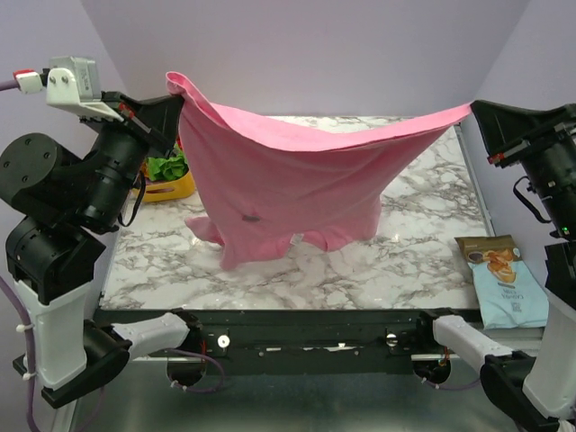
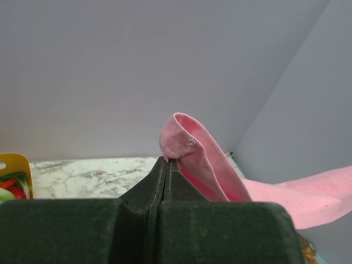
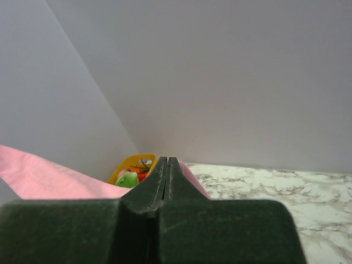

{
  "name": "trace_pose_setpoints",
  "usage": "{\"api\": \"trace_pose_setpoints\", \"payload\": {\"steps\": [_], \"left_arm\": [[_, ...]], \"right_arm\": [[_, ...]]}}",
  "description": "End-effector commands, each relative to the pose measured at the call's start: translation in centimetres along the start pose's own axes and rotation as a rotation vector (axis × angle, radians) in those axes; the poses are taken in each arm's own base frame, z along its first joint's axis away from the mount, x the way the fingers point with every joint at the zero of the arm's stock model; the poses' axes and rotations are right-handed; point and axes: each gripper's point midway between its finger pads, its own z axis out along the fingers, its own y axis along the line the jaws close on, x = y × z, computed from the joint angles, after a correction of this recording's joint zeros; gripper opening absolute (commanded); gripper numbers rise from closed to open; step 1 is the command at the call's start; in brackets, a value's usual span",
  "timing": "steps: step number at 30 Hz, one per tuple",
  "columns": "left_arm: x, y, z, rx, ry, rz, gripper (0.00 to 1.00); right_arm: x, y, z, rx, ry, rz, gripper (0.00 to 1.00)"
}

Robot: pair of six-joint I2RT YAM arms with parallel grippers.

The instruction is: Pin the brooch onto the clothing

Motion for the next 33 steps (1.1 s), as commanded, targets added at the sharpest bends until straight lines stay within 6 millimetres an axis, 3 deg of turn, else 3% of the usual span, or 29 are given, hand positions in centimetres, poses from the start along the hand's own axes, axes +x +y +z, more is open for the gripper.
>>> {"api": "trace_pose_setpoints", "payload": {"steps": [1, 8, 13, 17, 22, 24, 25, 28, 29, 31, 32, 33], "left_arm": [[-1.3, -0.3, -3.5, 0.061, -0.038, -0.05, 0.0], [-4.5, -1.3, -7.2, 0.148, -0.1, -0.075, 0.0], [-5.4, -2.5, -7.6, 0.208, -0.107, -0.078, 0.0], [-4.6, -2.6, -6.4, 0.197, -0.083, -0.082, 0.0], [-0.9, -0.9, -3.2, 0.073, 0.0, -0.072, 0.0], [1.7, -0.2, -1.4, 0.027, 0.058, -0.066, 0.0], [2.4, 0.5, -0.7, -0.015, 0.064, -0.061, 0.0], [6.5, 2.0, 2.0, -0.119, 0.146, -0.049, 0.0], [8.2, 2.7, 2.8, -0.155, 0.181, -0.04, 0.0], [10.8, 3.7, 4.8, -0.195, 0.229, -0.049, 0.0], [13.2, 5.4, 5.7, -0.213, 0.284, -0.06, 0.0], [14.5, 6.4, 6.7, -0.215, 0.31, -0.081, 0.0]], "right_arm": [[-2.1, 1.9, -3.2, -0.046, -0.081, -0.041, 0.01], [-4.9, 4.6, -6.4, -0.106, -0.143, -0.063, 0.01], [-6.0, 5.7, -7.8, -0.132, -0.172, -0.069, 0.01], [-5.5, 5.1, -7.6, -0.112, -0.162, -0.073, 0.01], [-2.7, 2.4, -4.7, -0.039, -0.082, -0.06, 0.01], [-1.3, 1.2, -3.3, -0.018, -0.042, -0.06, 0.01], [0.5, 0.0, -1.9, 0.003, 0.007, -0.049, 0.01], [3.0, -1.5, 0.1, 0.016, 0.058, -0.045, 0.01], [5.1, -2.9, 1.1, 0.04, 0.106, -0.037, 0.01], [7.2, -4.5, 2.7, 0.07, 0.133, -0.03, 0.01], [9.9, -6.2, 3.7, 0.101, 0.193, -0.018, 0.01], [11.0, -7.0, 4.5, 0.113, 0.209, -0.014, 0.01]]}}
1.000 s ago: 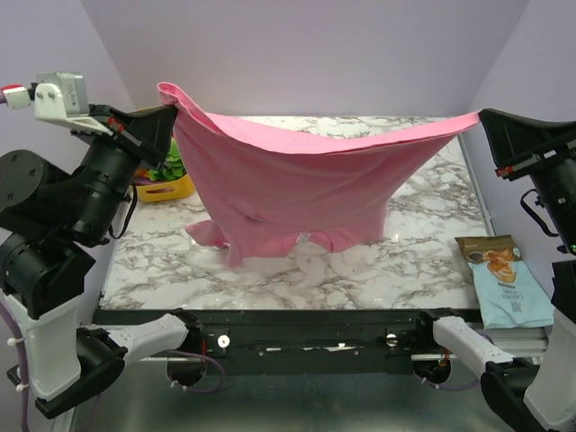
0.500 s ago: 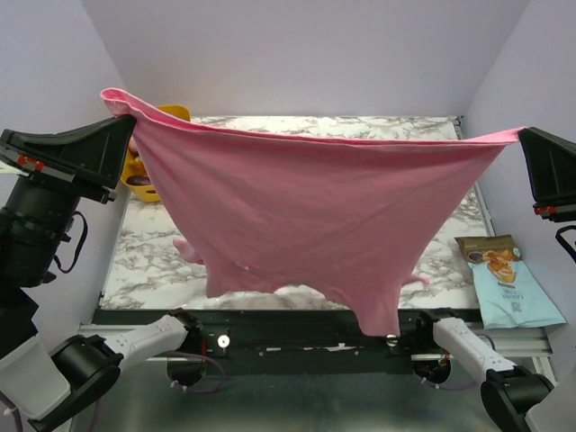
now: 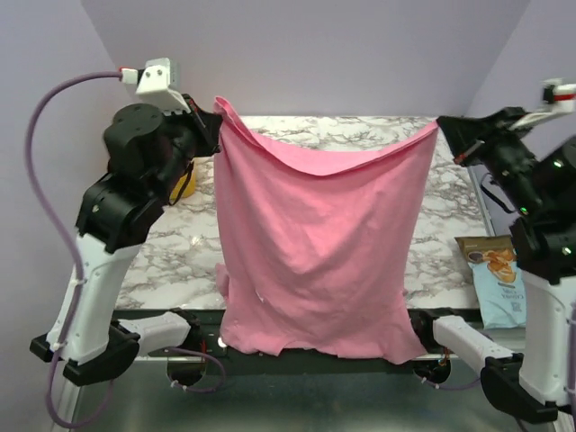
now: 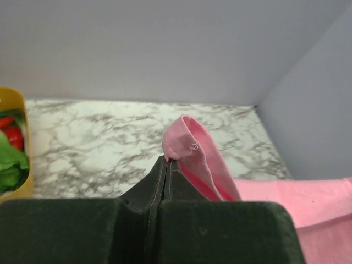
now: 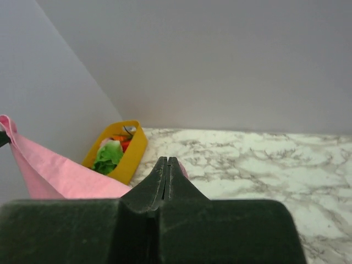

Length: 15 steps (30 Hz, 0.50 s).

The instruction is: Pin the brooch onto the clothing

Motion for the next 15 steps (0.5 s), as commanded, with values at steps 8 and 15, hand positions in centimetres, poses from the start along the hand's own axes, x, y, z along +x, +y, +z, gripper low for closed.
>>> {"api": "trace_pose_setpoints", "payload": {"steps": [8, 15], "left_arm": [[12.5, 10.7, 14.5, -0.12, 0.229, -0.148, 0.0], [19.2, 15.1, 21.8, -0.158, 0.35, -0.224, 0.0]], "right_arm": [[18.1, -13.4, 11.3, 0.25, 0.304, 0.045, 0.01], [28.8, -20.3, 17.4, 0.305, 0.487, 0.189, 0.0]]}}
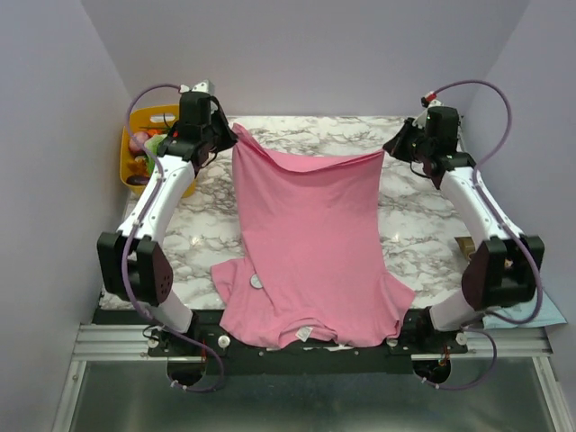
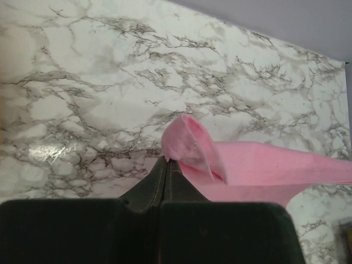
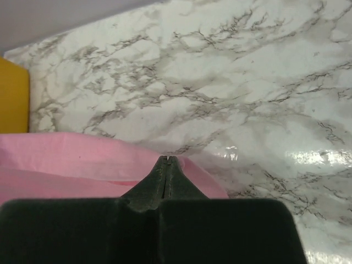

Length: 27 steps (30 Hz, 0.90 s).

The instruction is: Pin the brooch onto the clothing

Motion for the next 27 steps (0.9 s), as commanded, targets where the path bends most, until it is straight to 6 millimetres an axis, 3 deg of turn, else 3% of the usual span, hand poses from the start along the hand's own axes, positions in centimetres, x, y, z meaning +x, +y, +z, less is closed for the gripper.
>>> {"api": "trace_pose_setpoints", "payload": {"steps": [1, 2, 4, 5, 6, 7, 9, 11, 12, 13, 15, 16, 18, 19, 21, 23, 24, 25, 27], "left_arm": [[-0.7, 0.2, 5.5, 0.066, -0.006, -0.053, 0.0], [-0.6, 0.6, 6.3, 0.061, -0.002, -0.061, 0.0], [-0.2, 1.4, 8.7, 0.052, 0.012, -0.075, 0.0], [0.0, 1.8, 9.4, 0.049, 0.022, -0.079, 0.0], [-0.8, 1.6, 9.8, 0.055, 0.012, -0.075, 0.0], [0.3, 2.5, 11.4, 0.037, 0.042, -0.08, 0.0], [-0.3, 2.7, 12.3, 0.041, 0.037, -0.082, 0.0], [0.0, 3.4, 13.6, 0.039, 0.043, -0.099, 0.0], [-0.6, 3.3, 13.8, 0.055, 0.037, -0.106, 0.0], [0.0, 3.9, 14.7, 0.047, 0.056, -0.115, 0.0], [-1.0, 3.8, 15.3, 0.052, 0.049, -0.114, 0.0], [0.0, 4.7, 16.3, 0.036, 0.076, -0.123, 0.0], [-0.8, 4.6, 16.8, 0.045, 0.068, -0.127, 0.0], [-0.1, 5.0, 17.6, 0.044, 0.089, -0.136, 0.0], [-0.7, 5.3, 18.1, 0.045, 0.079, -0.145, 0.0], [0.1, 6.3, 19.2, 0.028, 0.098, -0.165, 0.0], [-0.5, 6.3, 19.3, 0.032, 0.088, -0.167, 0.0], [0.4, 7.0, 20.1, 0.018, 0.112, -0.177, 0.0], [-0.1, 7.2, 20.6, 0.026, 0.111, -0.188, 0.0]], "right_arm": [[-1.3, -1.1, 5.0, -0.038, -0.022, 0.057, 0.0], [-0.7, -1.6, 7.1, -0.037, 0.009, 0.07, 0.0], [-0.8, -1.7, 8.8, -0.066, 0.031, 0.081, 0.01], [-1.8, -1.4, 9.3, -0.08, 0.017, 0.084, 0.01], [-0.8, -2.2, 10.8, -0.079, 0.052, 0.102, 0.01], [-0.8, -2.4, 11.3, -0.085, 0.056, 0.111, 0.01], [-1.3, -2.8, 12.8, -0.092, 0.057, 0.125, 0.01], [-1.7, -3.1, 13.8, -0.09, 0.056, 0.129, 0.01], [-3.0, -2.8, 14.0, -0.098, 0.04, 0.125, 0.01], [-2.0, -3.4, 15.2, -0.092, 0.067, 0.134, 0.01], [-2.1, -3.9, 16.0, -0.088, 0.079, 0.145, 0.01], [-2.1, -4.2, 16.9, -0.089, 0.082, 0.146, 0.01], [-1.8, -4.4, 17.7, -0.096, 0.095, 0.166, 0.01], [-1.7, -4.4, 18.1, -0.102, 0.1, 0.173, 0.01], [-1.8, -5.6, 19.1, -0.101, 0.099, 0.205, 0.01], [-1.8, -5.9, 20.1, -0.117, 0.104, 0.227, 0.01], [-2.0, -6.0, 20.4, -0.124, 0.101, 0.233, 0.01], [-1.9, -6.0, 20.8, -0.135, 0.107, 0.242, 0.01], [-1.9, -6.3, 21.8, -0.148, 0.109, 0.267, 0.01]]}}
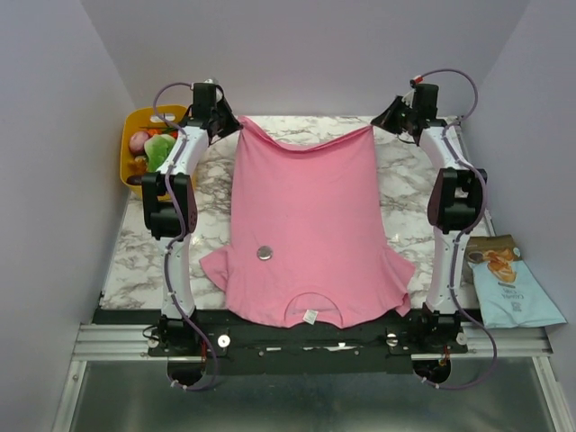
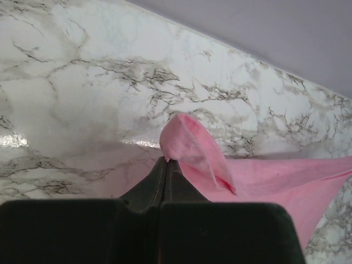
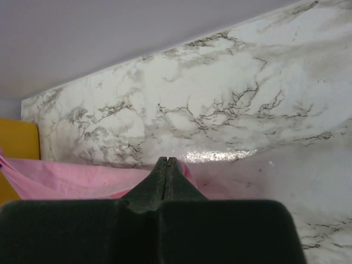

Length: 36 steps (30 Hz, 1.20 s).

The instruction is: Pin the brooch onto the clothing

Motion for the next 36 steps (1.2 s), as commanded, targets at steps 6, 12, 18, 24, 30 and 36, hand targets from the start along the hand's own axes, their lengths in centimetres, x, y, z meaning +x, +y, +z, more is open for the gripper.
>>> {"api": "trace_pose_setpoints", "payload": {"steps": [6, 12, 18, 24, 30, 36], "left_arm": [[-1.0, 2.2, 3.5, 0.002, 0.028, -0.085, 0.14], [-1.8, 3.5, 5.7, 0.014, 0.021, -0.146, 0.68], [-2.1, 1.8, 4.5, 0.089, 0.022, -0.121, 0.89], [0.2, -0.6, 0.5, 0.127, 0.053, -0.05, 0.9], [4.3, -2.3, -5.9, 0.122, 0.058, 0.029, 0.87], [8.5, -1.2, -12.3, 0.036, 0.075, 0.068, 0.77]], "right_arm": [[-1.6, -2.4, 3.2, -0.077, 0.005, 0.182, 0.03], [-5.3, -3.0, 3.8, -0.17, -0.103, 0.246, 0.49], [-7.0, -1.1, 0.7, -0.154, -0.144, 0.131, 0.81], [-3.6, -0.4, -3.0, -0.113, -0.072, 0.107, 0.84], [0.5, 1.3, -8.2, -0.082, -0.019, 0.052, 0.85], [6.3, 2.4, -13.4, -0.04, 0.036, 0.032, 0.86]]}}
